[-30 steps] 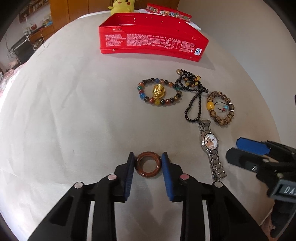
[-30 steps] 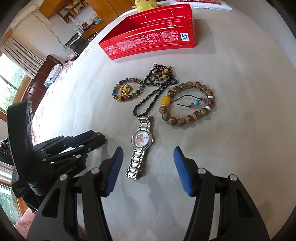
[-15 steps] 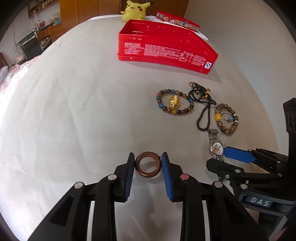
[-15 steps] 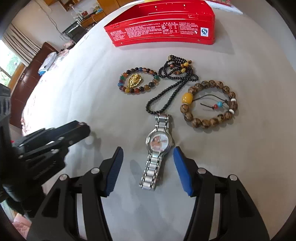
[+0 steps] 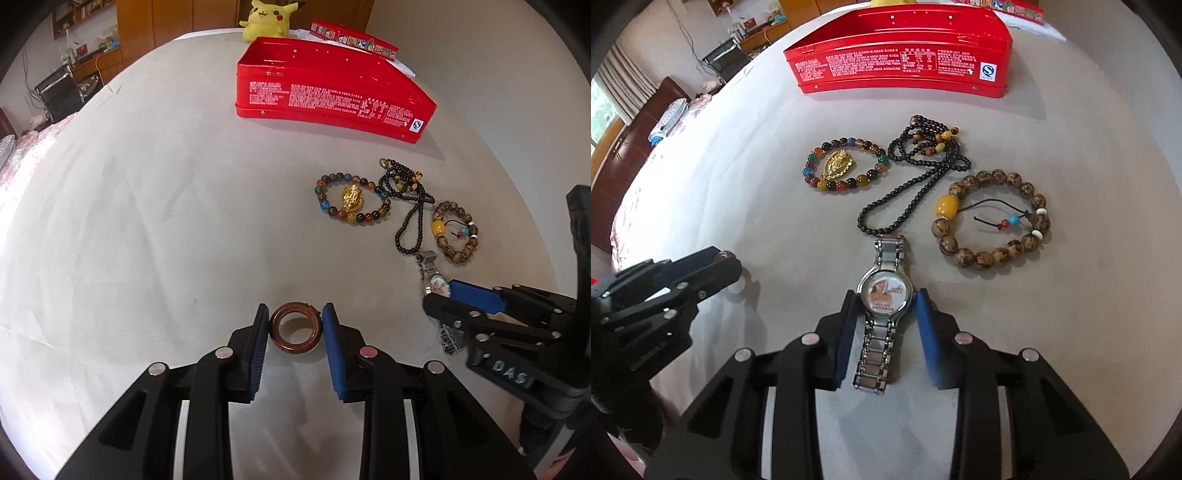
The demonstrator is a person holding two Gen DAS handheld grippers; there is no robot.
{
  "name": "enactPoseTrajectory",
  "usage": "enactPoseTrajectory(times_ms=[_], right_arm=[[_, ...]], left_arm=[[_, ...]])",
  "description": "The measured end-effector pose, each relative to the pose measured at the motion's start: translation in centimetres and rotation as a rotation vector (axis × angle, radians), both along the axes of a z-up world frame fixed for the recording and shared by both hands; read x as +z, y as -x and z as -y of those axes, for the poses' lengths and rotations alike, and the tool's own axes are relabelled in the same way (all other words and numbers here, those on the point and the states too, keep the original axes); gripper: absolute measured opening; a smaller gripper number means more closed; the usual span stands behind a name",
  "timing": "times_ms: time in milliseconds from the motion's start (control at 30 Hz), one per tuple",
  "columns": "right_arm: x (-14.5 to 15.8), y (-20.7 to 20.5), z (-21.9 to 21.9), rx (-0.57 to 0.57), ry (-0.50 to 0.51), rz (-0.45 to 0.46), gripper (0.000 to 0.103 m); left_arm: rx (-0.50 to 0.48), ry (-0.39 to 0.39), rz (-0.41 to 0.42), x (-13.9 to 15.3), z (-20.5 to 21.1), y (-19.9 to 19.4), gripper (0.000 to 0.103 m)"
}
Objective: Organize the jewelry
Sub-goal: 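Grasp the silver wristwatch with the right gripper while the left gripper holds the ring, then lift the ring and watch with both grippers toward the red box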
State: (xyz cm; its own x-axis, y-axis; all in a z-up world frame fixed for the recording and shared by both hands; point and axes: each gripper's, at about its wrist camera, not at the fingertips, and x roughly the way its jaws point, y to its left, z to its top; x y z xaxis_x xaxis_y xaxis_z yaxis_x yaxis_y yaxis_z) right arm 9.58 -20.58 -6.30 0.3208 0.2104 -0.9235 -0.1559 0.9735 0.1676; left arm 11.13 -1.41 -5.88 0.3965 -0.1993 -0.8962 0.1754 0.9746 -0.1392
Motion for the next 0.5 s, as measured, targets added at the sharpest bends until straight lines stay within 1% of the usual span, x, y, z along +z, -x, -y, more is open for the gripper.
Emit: enactPoseTrajectory(times_ms=[200,367,500], right_arm=[[1.7,0.9,1.0,-0.001,-0.067,0.010,0.031],[4.3,1.8,2.2,0.004,-0.113,0.044,0.031],[6.5,2.3,2.4,0.012,-0.122,0.075,0.031]], left_arm=[[0.008,0.005,0.007,0.0,-0.2,0.1,0.029],[0.009,0.021,0.022,0.4,-0.5,0.5,0.029],[0.008,0.031,0.038,1.0,-0.6,0.7,0.029]])
